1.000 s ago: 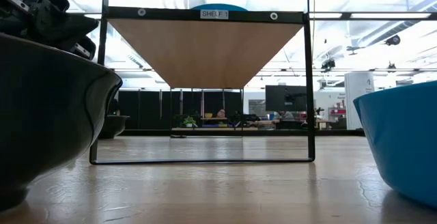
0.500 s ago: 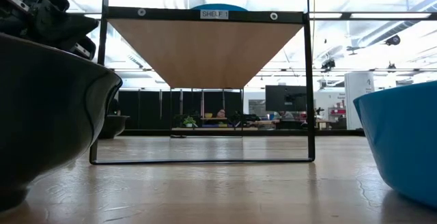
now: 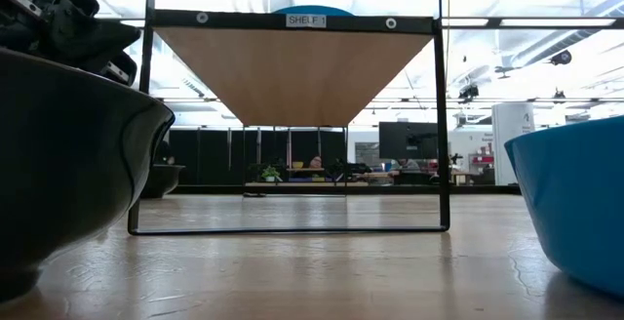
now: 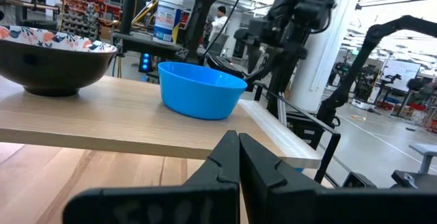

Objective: Pick & Place Mini bowls
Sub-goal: Stack the right blue bowl on top of the blue bowl on the shelf

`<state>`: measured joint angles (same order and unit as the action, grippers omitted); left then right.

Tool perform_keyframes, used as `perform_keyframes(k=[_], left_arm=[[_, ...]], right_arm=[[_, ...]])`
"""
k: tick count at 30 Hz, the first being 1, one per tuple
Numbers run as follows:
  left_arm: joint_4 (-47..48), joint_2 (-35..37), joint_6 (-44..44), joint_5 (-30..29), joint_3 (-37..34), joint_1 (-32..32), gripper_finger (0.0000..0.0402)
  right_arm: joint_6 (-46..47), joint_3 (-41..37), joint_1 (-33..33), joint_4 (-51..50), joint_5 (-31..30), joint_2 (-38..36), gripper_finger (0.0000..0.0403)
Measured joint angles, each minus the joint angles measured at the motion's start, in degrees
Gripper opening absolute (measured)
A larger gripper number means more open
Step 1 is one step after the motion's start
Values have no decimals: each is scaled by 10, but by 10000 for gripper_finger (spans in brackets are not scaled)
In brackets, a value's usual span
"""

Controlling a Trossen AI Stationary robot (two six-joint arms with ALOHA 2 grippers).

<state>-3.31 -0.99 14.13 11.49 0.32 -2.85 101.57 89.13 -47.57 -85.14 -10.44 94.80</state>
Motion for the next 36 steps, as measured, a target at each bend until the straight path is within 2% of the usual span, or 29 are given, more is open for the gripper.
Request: perform_keyframes(k=[5,10,13,21,29,36], left_arm=[[0,0,0,0,0,0,0],[0,0,0,0,0,0,0],[0,0,0,0,0,0,0],[0,0,0,0,0,0,0],[0,0,0,0,0,0,0],[0,0,0,0,0,0,0]], right_arm=[[98,-107,-43,65,4,-49,180],[107,-172,-62,115,0,-72,177],[89,-190,-66,118,-2,-74,172],[68,-202,-65,142,44,-65,157],[39,-216,-67,150,52,-51,136],[63,-271,-69,211,68,-57,122]])
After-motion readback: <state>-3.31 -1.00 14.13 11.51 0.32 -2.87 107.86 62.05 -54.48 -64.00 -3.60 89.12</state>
